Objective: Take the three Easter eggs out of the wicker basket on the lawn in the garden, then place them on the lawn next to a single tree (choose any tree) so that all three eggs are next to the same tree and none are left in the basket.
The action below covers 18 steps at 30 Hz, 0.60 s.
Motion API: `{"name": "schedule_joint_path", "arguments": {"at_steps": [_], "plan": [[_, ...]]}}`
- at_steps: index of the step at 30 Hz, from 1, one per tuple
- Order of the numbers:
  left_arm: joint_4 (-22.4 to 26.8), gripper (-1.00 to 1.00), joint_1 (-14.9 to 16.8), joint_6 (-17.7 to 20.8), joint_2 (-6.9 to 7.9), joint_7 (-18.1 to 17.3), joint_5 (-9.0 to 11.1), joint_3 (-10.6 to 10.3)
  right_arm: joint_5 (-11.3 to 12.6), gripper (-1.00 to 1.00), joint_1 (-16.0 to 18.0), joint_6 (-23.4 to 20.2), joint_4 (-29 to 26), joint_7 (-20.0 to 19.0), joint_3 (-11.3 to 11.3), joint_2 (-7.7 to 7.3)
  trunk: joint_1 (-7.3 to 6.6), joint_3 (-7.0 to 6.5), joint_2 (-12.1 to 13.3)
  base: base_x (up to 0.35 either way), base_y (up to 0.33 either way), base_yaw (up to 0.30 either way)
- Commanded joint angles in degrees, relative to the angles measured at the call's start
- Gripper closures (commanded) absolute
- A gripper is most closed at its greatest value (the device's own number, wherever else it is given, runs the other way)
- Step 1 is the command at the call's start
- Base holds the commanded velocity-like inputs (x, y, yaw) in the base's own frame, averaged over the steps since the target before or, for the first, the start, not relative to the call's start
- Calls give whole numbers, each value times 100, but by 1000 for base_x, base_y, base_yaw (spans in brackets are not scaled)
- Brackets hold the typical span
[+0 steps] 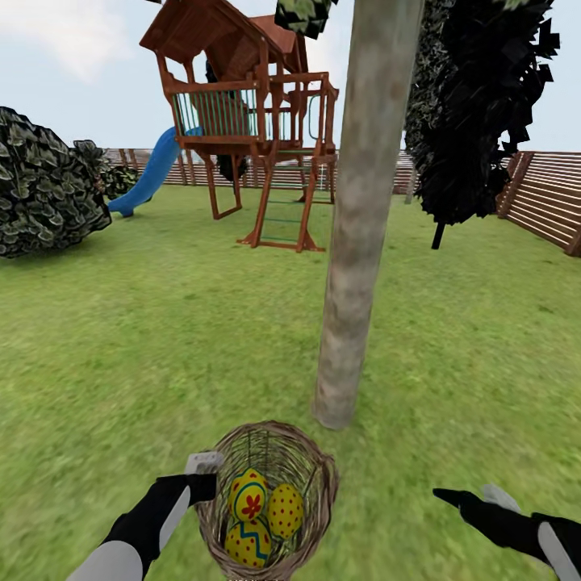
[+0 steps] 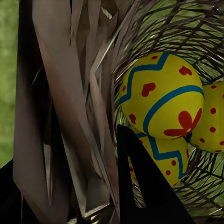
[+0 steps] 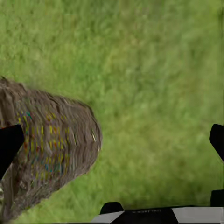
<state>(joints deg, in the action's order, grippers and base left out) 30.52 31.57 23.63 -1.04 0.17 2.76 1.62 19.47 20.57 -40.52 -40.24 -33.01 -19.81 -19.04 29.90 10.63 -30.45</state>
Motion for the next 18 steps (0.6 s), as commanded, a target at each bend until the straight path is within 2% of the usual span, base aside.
{"name": "schedule_joint_path", "arguments": {"at_steps": [1,2,3,4,6,9,13,18], "plan": [[15,100,5,36,-3,1,49,16,225,-100,0,-166,-314,-27,-353,-111,5,11,-9,278,-233,0],[15,100,3,36,-2,1,49,17,424,-100,0,-213,-643,-35,-661,-147,5,11,-9,278,-233,0],[16,100,3,36,-2,1,49,15,610,-100,0,-241,-1081,-44,-863,-162,5,11,-9,278,-233,0],[16,100,3,36,3,1,49,19,745,-100,0,-251,-1475,-41,-944,-165,5,11,-9,278,-233,0],[27,100,3,36,6,1,49,65,796,-100,0,-223,-1685,-32,-974,-156,5,11,-9,278,-231,0],[32,100,5,30,14,-8,42,324,795,-100,0,-186,-1776,-31,-975,-152,5,11,-9,276,-200,0],[56,100,4,27,127,-16,49,357,795,-100,0,-186,-1785,-30,-973,-152,5,11,-9,126,-40,0],[83,100,3,19,131,-17,49,357,795,-100,0,-182,-1786,-30,-973,-152,5,11,-9,2,0,0]]}}
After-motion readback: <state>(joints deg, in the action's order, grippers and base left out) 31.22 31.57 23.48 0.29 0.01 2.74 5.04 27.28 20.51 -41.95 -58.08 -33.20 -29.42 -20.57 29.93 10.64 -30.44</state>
